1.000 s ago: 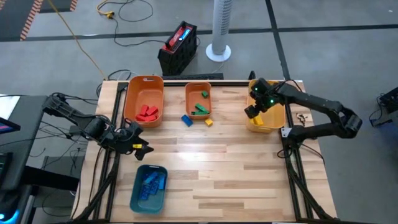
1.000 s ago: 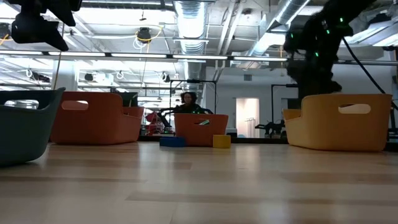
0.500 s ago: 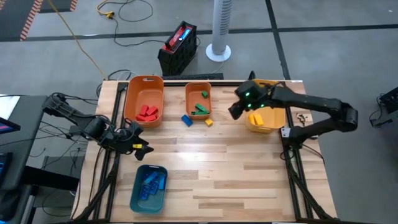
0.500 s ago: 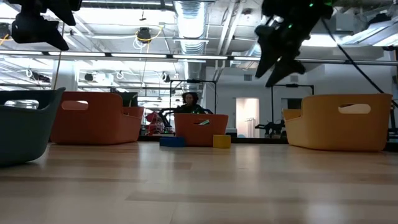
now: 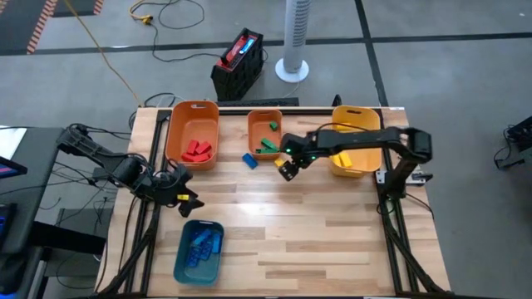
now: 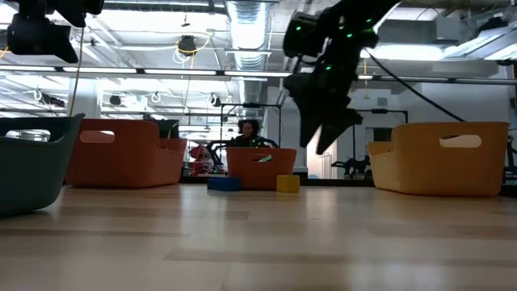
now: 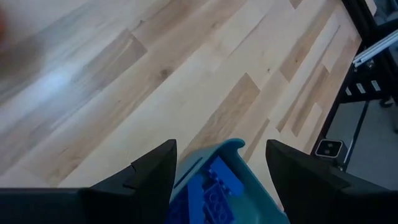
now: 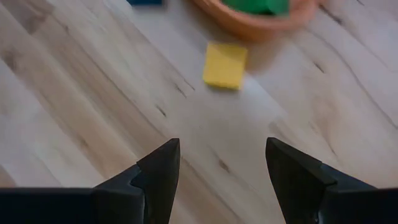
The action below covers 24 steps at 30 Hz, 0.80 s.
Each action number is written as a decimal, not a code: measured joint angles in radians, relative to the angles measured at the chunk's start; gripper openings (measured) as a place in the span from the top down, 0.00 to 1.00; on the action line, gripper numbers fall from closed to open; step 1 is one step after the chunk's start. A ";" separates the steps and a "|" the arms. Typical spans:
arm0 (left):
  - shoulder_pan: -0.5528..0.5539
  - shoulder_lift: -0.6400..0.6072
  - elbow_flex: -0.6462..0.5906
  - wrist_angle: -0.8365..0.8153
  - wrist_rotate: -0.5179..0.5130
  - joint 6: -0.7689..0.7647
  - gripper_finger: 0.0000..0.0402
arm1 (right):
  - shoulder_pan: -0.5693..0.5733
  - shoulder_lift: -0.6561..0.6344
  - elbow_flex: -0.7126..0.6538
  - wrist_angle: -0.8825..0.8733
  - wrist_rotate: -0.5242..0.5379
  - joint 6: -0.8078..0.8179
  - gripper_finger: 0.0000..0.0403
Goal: Sort blocks
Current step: Put the yellow block into the yellow bin
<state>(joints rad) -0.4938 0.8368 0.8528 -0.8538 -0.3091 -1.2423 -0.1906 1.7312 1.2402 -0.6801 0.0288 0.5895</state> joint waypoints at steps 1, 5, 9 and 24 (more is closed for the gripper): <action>0.000 0.000 0.000 0.000 0.006 0.000 0.40 | 0.000 0.018 0.014 0.005 0.000 -0.010 0.39; 0.000 0.000 0.000 -0.001 0.020 0.007 0.40 | -0.006 0.084 0.061 0.001 -0.003 0.023 0.39; 0.000 0.000 0.000 -0.001 0.032 0.008 0.40 | -0.009 0.123 0.090 -0.011 -0.075 0.014 0.36; 0.000 0.000 0.000 -0.001 0.043 0.051 0.40 | 0.009 0.140 0.098 0.039 0.176 0.099 0.31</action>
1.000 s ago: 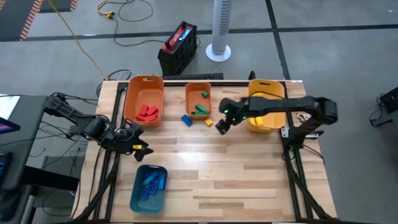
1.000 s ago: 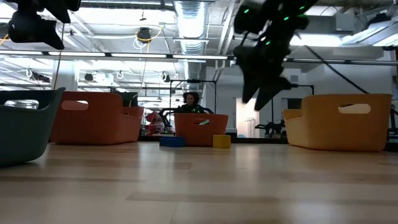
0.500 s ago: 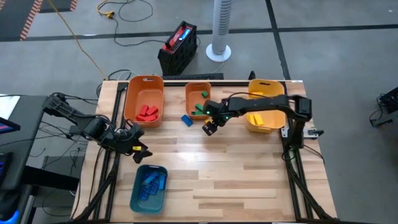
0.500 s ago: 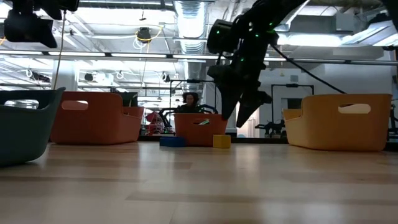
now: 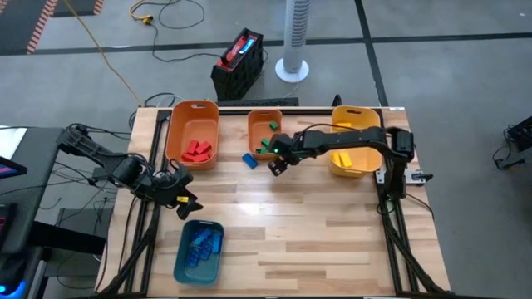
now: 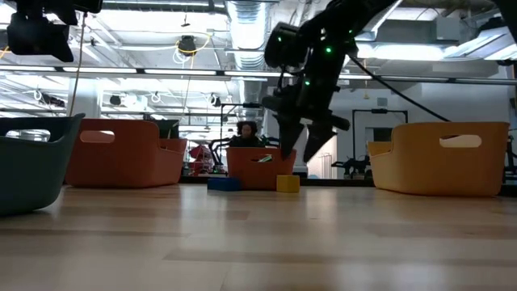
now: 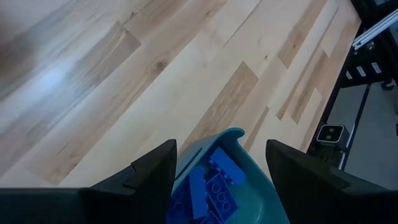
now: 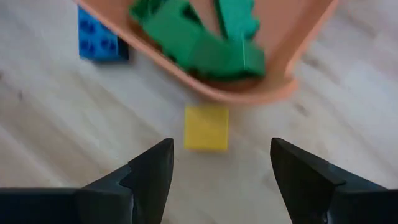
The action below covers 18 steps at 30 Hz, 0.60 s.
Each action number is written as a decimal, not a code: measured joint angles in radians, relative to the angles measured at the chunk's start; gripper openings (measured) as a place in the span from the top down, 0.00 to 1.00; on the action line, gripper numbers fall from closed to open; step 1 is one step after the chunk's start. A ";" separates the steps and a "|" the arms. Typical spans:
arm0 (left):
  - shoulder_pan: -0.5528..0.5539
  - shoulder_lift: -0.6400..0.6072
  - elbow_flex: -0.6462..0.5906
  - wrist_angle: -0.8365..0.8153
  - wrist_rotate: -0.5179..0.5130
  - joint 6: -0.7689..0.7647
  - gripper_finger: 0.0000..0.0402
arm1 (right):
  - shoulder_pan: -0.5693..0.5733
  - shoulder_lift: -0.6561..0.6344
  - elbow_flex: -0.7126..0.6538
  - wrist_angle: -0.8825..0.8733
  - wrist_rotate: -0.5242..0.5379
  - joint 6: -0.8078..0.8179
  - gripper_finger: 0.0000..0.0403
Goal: Sort blocks
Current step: Put the yellow block into the yellow bin
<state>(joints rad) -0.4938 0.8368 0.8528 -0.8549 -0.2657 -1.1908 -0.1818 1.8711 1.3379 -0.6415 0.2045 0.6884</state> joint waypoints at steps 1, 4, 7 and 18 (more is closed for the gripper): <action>0.000 0.000 0.000 0.000 0.000 0.000 0.40 | 0.009 0.000 0.000 0.021 0.033 -0.001 0.31; 0.000 0.000 0.000 0.000 0.000 -0.007 0.40 | 0.028 0.000 0.000 0.093 0.063 -0.012 0.31; 0.000 0.000 0.000 0.001 0.009 -0.009 0.40 | 0.034 0.019 -0.012 0.134 0.068 -0.012 0.31; 0.000 0.000 0.000 0.001 0.053 -0.020 0.40 | 0.076 0.125 -0.057 0.232 0.092 0.014 0.31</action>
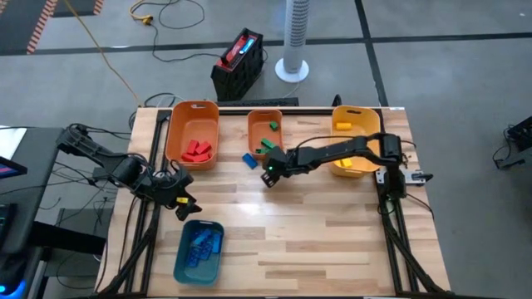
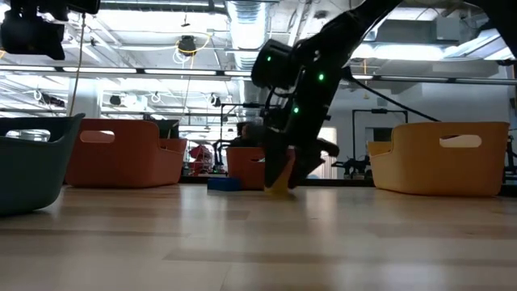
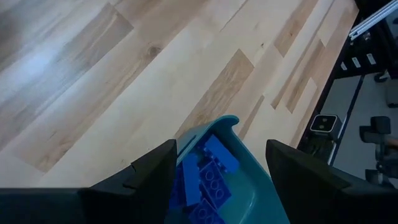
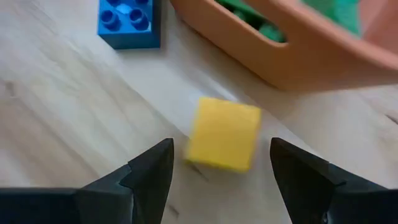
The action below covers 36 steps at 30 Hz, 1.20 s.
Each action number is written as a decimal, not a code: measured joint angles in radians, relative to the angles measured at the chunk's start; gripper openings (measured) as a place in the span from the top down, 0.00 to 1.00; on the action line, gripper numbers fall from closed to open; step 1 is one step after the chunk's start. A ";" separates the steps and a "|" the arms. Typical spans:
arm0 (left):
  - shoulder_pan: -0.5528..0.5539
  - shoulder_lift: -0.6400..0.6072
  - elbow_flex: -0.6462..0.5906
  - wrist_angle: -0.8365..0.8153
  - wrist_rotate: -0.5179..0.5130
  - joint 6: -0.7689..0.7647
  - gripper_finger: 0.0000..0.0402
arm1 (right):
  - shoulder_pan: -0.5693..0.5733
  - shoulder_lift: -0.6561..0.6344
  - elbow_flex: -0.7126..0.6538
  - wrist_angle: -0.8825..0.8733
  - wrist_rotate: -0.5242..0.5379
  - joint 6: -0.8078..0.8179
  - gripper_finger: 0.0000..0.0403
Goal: Sort blocks
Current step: Put the yellow block into the yellow bin
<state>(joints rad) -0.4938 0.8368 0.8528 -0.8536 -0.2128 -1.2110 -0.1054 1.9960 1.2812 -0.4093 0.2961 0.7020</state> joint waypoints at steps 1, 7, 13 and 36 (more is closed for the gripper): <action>0.000 0.000 0.000 0.000 0.003 -0.002 0.40 | 0.002 0.008 0.000 0.013 0.000 0.003 0.31; 0.000 0.000 0.000 0.000 0.032 -0.018 0.40 | 0.005 0.023 0.000 0.027 0.002 0.012 0.34; 0.000 0.000 0.000 -0.001 0.033 -0.011 0.40 | 0.005 0.019 0.000 0.047 0.015 0.008 0.48; 0.000 0.000 0.000 -0.001 0.032 0.003 0.40 | 0.088 -0.365 0.000 -0.358 -0.088 -0.118 0.65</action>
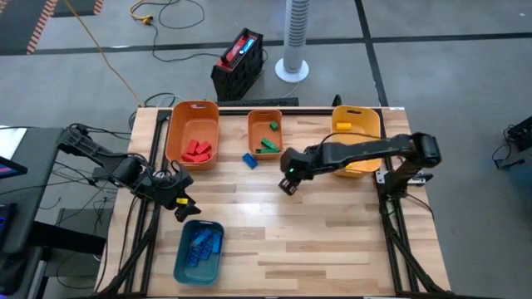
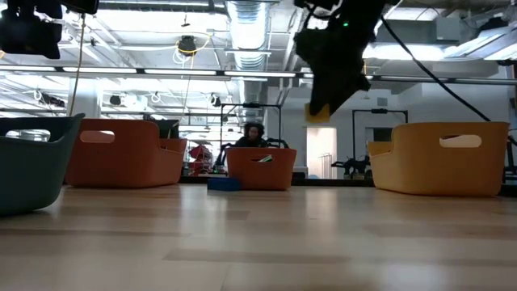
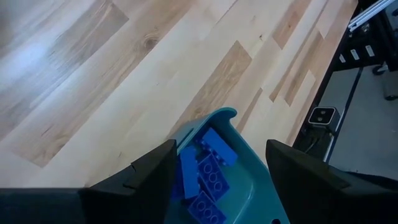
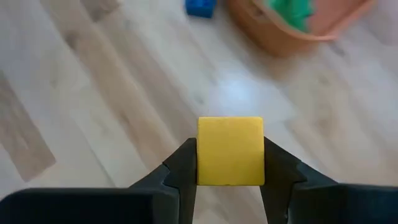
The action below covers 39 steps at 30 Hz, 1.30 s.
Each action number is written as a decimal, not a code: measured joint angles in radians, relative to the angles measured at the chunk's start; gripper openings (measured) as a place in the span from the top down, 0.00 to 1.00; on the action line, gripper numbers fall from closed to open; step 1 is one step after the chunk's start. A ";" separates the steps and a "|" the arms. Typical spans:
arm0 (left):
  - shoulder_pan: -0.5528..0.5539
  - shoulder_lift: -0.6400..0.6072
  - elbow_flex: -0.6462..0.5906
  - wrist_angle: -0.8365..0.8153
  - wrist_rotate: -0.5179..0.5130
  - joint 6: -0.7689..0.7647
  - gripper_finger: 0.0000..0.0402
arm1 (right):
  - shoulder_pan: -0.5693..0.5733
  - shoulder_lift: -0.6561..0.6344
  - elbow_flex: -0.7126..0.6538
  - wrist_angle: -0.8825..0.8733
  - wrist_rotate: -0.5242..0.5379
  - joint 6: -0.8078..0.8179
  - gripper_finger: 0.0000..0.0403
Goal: Sort blocks
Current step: Put the yellow block into the yellow bin
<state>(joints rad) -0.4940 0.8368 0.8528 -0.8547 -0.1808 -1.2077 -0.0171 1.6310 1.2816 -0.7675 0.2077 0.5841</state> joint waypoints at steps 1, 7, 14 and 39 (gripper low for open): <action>0.000 0.000 0.000 0.000 0.000 0.005 0.40 | -0.012 -0.021 0.000 -0.023 0.000 -0.010 0.65; 0.000 0.000 0.000 0.000 -0.006 0.011 0.40 | -0.126 -0.098 0.000 -0.233 0.005 -0.017 0.64; 0.000 0.000 0.000 0.000 -0.007 0.017 0.40 | -0.298 -0.113 -0.041 -0.474 0.077 -0.008 0.65; 0.000 0.000 0.000 -0.001 -0.010 0.031 0.40 | -0.577 -0.258 -0.402 -0.314 -0.156 -0.088 0.41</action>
<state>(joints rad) -0.4939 0.8368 0.8528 -0.8555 -0.1913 -1.1772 -0.5938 1.3733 0.8796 -1.0812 0.0515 0.4960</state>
